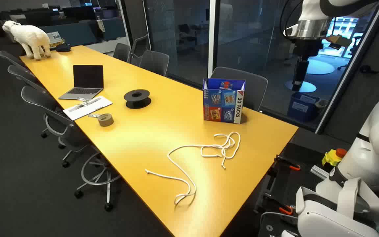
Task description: Put the ropes in the box
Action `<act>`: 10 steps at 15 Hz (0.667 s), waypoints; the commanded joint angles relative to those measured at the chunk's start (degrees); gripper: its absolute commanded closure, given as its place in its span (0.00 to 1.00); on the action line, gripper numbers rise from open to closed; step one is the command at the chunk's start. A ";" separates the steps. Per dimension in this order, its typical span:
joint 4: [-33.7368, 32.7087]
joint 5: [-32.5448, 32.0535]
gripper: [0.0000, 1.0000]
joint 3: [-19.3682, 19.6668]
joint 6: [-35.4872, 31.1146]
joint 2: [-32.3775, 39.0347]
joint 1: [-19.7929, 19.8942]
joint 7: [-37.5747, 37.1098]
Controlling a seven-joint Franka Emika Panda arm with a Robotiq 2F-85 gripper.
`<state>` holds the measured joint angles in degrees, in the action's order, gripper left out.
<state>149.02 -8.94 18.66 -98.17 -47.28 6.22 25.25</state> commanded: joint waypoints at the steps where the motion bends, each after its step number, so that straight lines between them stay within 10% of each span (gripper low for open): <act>1: -0.26 0.09 0.00 -0.10 0.06 0.02 0.09 0.05; 10: 4.10 1.95 0.00 -2.35 -6.20 0.45 -1.44 -3.01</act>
<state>150.28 -8.64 18.18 -99.75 -47.35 6.04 24.66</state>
